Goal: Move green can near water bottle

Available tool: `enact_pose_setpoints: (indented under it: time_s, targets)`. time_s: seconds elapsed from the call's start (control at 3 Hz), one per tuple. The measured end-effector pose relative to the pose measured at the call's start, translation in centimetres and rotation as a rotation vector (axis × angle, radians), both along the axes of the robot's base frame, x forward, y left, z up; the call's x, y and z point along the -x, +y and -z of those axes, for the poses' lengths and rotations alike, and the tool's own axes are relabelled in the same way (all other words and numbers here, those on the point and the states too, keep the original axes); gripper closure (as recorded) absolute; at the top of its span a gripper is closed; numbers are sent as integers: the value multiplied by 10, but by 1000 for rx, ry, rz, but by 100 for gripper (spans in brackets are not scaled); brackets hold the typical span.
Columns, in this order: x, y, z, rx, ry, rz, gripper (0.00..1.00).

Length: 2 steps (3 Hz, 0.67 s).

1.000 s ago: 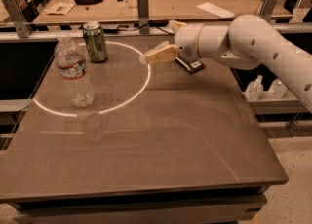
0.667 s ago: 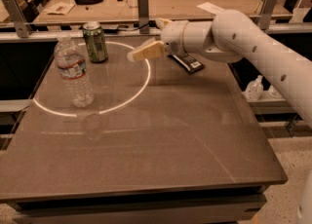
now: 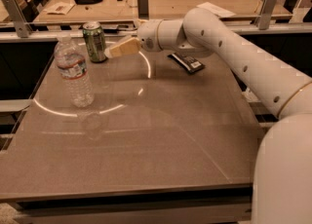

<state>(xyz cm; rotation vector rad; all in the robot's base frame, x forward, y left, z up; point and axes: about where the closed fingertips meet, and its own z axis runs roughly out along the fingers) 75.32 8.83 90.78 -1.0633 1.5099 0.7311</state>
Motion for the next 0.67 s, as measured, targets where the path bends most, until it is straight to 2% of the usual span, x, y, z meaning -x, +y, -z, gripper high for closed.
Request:
enact_pose_setpoints:
  time_s: [0.67]
  targets:
    - [-14, 64, 3, -62, -10, -87, 0]
